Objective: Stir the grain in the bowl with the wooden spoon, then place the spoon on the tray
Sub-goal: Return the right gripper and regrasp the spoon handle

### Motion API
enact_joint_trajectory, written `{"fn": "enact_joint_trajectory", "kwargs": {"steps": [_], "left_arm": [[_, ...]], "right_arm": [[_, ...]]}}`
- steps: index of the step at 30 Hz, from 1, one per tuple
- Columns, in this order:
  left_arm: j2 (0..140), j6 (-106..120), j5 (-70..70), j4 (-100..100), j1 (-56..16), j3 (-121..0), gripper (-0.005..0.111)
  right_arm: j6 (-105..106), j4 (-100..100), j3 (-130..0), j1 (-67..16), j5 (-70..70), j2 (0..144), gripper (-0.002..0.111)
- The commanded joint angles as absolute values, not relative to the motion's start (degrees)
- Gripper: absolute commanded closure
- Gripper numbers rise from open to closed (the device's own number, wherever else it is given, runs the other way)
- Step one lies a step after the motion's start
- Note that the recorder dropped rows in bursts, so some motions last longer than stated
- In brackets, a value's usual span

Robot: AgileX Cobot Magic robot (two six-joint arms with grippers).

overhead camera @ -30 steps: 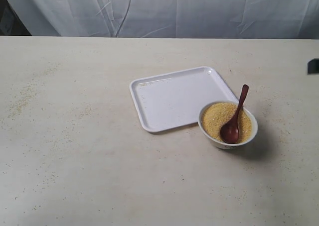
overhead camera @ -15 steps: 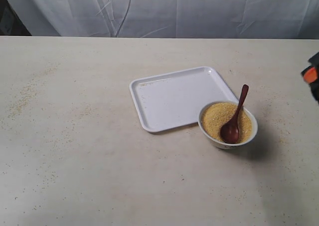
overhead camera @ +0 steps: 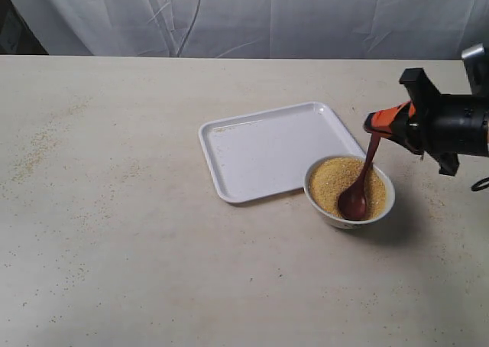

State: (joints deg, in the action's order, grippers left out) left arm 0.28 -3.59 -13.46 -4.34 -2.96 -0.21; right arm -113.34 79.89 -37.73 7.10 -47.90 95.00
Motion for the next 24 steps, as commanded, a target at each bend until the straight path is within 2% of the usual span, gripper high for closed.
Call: {"fn": "enact_joint_trajectory", "kwargs": {"steps": [1,3,4,10,15,24], "left_arm": [[0.0,-3.8,-13.2,-4.5,-2.9,0.0,0.107],[0.0,-3.8,-13.2,-4.5,-2.9,0.0,0.107],[0.0,-3.8,-13.2,-4.5,-2.9,0.0,0.107],[0.0,-3.8,-13.2,-4.5,-2.9,0.0,0.107],[0.0,-3.8,-13.2,-4.5,-2.9,0.0,0.107],[0.0,-3.8,-13.2,-4.6,-2.9,0.0,0.107]], "right_arm": [[-116.9,88.1,-39.7,16.1,-50.3,97.5,0.073],[-115.8,88.4,-39.9,18.7,-50.3,99.3,0.061],[-115.0,88.5,-40.1,19.1,-50.3,100.5,0.060],[-112.2,87.7,-43.4,18.5,-50.8,109.1,0.062],[-109.3,85.2,-47.1,18.1,-56.4,114.9,0.062],[-107.1,81.5,-52.4,13.5,-57.6,121.5,0.062]]}}
